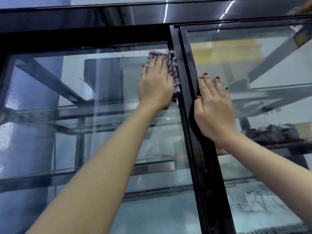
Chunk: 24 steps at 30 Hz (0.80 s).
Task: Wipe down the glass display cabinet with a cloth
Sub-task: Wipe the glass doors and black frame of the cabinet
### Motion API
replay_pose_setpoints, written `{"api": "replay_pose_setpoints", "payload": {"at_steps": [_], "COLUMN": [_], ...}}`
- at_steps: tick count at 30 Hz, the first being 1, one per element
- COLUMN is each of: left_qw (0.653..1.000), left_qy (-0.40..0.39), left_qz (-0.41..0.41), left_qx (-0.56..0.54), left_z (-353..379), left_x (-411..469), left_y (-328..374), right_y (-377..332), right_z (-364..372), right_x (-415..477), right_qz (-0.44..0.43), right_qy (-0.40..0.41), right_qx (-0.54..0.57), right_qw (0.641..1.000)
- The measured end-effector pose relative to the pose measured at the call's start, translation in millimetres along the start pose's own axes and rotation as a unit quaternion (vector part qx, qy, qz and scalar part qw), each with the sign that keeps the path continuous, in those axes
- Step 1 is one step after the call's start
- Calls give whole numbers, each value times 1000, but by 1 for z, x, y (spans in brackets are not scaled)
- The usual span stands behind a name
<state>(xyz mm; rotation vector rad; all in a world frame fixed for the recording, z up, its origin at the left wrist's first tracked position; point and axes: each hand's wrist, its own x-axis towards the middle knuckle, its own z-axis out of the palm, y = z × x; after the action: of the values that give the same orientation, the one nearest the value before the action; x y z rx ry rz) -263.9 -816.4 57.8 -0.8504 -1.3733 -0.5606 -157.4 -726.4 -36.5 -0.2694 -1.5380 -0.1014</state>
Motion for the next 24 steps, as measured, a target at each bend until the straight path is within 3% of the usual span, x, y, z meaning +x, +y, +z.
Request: {"api": "replay_pose_setpoints", "payload": {"at_steps": [5,11,15,21,24], "left_qw": [1000,996,992,990,990], "left_qy": [-12,-66,-113,-124,-130], "left_qz": [6,-13,52,65,54], "left_qx": [-27,-51,-26,-22,-20], "left_z": [0,-12,-18,-22,-28], "left_x": [-83,-196,-285,-293,-289], "left_y": [18,46,52,36,18], "right_y": [32,34,36,31,23], "right_z": [-17,-19,-21,-22,-25], "right_x": [-8,-10,-11,-15,-31], "right_qz": [-45,-50,-57,-60,-101], "right_qy": [-63,-74,-82,-77,-82], "right_qx": [-72,-85,-91,-81,-53], "right_qw": [994,992,991,992,990]}}
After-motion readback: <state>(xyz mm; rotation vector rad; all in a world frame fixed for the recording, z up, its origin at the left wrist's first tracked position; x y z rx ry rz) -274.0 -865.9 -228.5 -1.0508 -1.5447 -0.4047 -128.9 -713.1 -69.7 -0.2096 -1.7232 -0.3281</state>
